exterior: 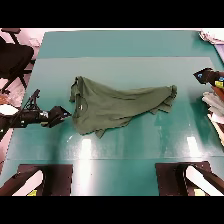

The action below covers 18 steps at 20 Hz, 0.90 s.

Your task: Fold the shirts.

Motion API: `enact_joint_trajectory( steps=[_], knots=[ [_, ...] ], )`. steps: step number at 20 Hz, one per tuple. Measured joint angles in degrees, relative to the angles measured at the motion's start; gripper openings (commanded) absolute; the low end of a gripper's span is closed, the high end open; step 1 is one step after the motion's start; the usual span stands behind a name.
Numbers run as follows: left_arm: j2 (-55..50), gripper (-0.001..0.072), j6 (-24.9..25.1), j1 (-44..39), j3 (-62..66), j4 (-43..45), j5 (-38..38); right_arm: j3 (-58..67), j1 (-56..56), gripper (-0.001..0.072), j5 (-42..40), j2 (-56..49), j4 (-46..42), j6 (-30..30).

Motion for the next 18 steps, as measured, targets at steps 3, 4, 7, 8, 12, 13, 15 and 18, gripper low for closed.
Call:
enact_joint_trajectory(
  steps=[3,4,7,8,12,13,15,18],
  knots=[
    [-1.0,0.0699,-0.1,-2.7,-0.7,0.0,3.3,0.0,0.4,0.0545,-0.3,-0.1,0.0,0.0],
    [-1.7,0.0699,-0.1,-4.4,-0.8,0.0,4.0,0.0,0.5,0.0544,-0.3,-0.1,0.0,0.1],
    [-3.7,0.0697,-0.5,-10.4,-1.0,0.0,6.7,0.0,0.6,0.0545,-0.5,-0.1,0.0,0.5],
    [-4.1,0.0696,-0.9,-11.8,-1.0,0.0,7.5,0.0,0.6,0.0544,-0.5,-0.1,0.1,0.7],
    [-5.0,0.0441,-2.3,-14.3,-1.1,1.0,10.2,0.0,0.7,0.0545,-0.3,-0.1,0.1,1.0],
    [-5.2,0.0271,-2.4,-14.6,-1.1,1.4,10.9,0.0,0.7,0.0545,-0.3,-0.1,0.1,1.1],
    [-5.3,0.0032,-2.5,-15.0,-1.1,1.9,11.9,0.0,0.7,0.0545,-0.1,-0.1,0.1,1.1],
    [-5.4,0.0031,-1.9,-15.3,-1.0,2.0,12.6,0.0,0.7,0.0545,0.2,-0.1,0.1,1.4]
  ],
)
